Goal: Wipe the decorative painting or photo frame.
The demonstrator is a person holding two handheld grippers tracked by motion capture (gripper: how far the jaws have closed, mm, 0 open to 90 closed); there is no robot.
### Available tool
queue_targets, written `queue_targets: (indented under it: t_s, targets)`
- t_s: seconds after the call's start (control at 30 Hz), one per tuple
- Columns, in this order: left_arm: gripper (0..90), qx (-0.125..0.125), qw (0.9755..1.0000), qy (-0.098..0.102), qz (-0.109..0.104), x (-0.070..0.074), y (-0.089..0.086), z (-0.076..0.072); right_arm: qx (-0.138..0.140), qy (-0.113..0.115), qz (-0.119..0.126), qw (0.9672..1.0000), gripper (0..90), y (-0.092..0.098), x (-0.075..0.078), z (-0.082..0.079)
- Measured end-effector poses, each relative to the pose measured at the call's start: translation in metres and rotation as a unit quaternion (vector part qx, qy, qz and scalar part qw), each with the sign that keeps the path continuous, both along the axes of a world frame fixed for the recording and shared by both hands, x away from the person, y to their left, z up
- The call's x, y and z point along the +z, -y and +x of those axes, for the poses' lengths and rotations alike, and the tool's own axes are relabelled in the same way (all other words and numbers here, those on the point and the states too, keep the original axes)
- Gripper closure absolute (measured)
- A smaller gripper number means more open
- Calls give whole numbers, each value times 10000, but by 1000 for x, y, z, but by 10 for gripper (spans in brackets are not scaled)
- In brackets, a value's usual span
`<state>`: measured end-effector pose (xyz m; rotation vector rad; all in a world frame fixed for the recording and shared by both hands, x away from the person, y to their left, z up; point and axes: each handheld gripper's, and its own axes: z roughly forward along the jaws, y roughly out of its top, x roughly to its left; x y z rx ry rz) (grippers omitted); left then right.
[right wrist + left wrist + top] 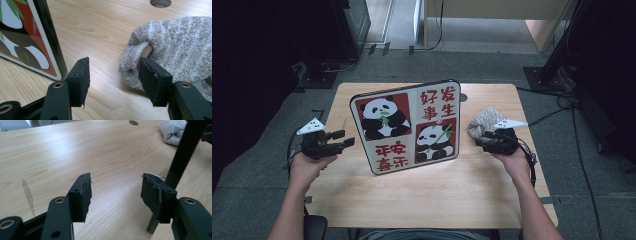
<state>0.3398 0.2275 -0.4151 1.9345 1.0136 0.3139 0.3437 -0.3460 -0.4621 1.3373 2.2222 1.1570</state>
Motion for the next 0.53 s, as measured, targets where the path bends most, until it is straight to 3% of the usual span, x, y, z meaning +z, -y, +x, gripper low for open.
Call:
queue_targets:
  t_s: [0.17,0.53]
  targets:
    - [406,141,9997,-123,139,-7,-3,4,14,-42,-48,10000,428,1,-2,1]
    - [395,149,9996,-219,127,-10,-3,7,14,-93,-44,9999,428,1,-4,3]
